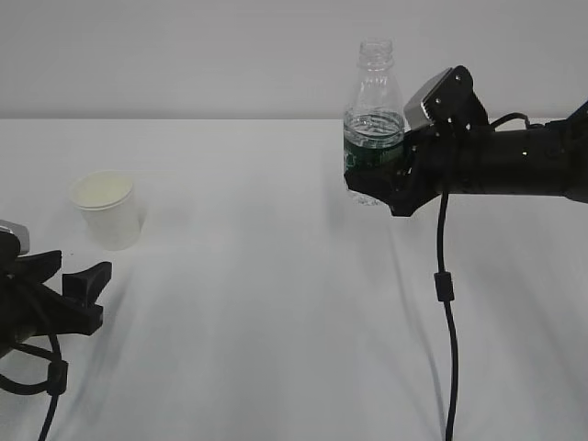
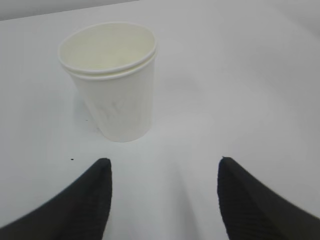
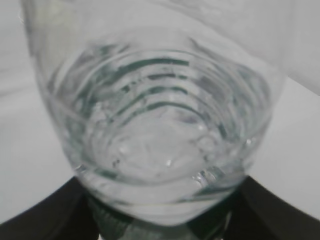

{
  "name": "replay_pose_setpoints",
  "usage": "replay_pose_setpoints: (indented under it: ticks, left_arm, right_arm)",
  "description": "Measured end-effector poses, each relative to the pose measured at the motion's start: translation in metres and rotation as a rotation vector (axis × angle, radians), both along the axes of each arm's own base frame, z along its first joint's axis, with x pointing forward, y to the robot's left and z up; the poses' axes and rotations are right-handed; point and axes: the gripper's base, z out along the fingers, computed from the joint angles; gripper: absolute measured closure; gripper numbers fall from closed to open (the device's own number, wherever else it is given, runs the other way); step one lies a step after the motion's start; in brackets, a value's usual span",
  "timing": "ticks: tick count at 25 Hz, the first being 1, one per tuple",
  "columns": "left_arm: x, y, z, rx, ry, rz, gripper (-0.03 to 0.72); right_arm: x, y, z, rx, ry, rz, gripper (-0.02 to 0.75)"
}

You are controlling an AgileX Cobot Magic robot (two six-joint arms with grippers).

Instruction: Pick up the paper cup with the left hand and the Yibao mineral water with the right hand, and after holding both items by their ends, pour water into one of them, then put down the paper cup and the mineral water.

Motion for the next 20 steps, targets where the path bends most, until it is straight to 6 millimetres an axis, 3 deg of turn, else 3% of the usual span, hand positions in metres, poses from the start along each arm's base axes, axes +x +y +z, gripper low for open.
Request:
replay_pose_setpoints:
  ticks: [20]
  left_arm:
    - [0.0, 0.0, 0.0, 0.0, 0.0, 0.0, 0.214]
  right_arm:
    - [0.0049, -0.0081, -0.0055, -0.074, 0.018, -0.093, 0.273]
